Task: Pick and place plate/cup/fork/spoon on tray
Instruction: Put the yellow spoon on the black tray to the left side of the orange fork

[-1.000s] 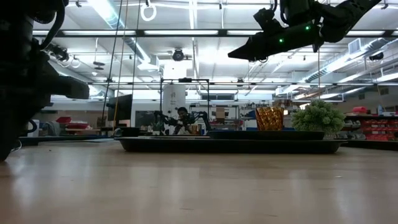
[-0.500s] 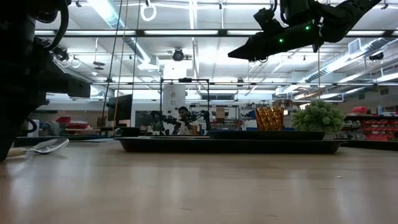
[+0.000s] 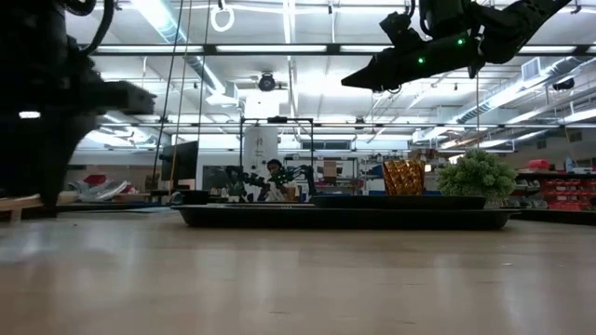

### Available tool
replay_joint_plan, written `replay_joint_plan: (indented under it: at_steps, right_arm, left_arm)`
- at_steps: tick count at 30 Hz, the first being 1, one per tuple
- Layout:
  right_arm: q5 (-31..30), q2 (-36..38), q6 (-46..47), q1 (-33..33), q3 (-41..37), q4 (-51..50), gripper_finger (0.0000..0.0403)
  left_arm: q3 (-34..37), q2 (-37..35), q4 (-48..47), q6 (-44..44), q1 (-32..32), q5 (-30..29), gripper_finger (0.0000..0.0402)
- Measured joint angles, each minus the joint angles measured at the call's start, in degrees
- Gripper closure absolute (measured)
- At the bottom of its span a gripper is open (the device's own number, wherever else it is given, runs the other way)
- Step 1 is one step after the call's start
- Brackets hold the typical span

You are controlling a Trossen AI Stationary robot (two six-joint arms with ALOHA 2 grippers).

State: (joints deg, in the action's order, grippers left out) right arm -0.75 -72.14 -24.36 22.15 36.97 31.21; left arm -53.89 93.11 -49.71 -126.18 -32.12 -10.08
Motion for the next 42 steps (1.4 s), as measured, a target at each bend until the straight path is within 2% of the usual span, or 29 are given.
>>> replay_joint_plan:
  at_steps: [7,14,21,25,33,37,42]
  right_arm:
    - [0.00,0.00,0.02,0.00,0.00,0.51,0.0353]
    - [0.00,0.00,0.22,0.00,0.00,0.49,0.0353]
    - [0.00,0.00,0.26,0.00,0.00,0.47,0.0353]
    - [0.00,0.00,0.26,0.00,0.00,0.47,0.0353]
    - [0.01,0.00,0.26,-0.01,0.00,0.53,0.0353]
    - [0.21,0.00,0.42,-0.01,0.00,0.67,0.0353]
    - [0.39,0.00,0.42,0.00,0.00,0.91,0.0353]
  left_arm:
    - [-0.07,-3.00,-2.51,6.36,5.95,-7.06,0.0329]
    - [-0.09,-3.62,-0.39,25.37,18.51,-9.02,0.0327]
    - [-0.09,-3.64,11.34,46.01,30.92,-10.30,0.0327]
    - [-0.10,-3.62,17.69,53.58,35.97,-10.25,0.0327]
    - [-0.13,-0.51,25.48,59.61,40.29,-8.78,0.0326]
    - [-0.15,2.62,29.60,60.58,40.72,-5.47,0.0326]
    - [-0.15,5.68,30.14,59.05,40.79,-4.65,0.0326]
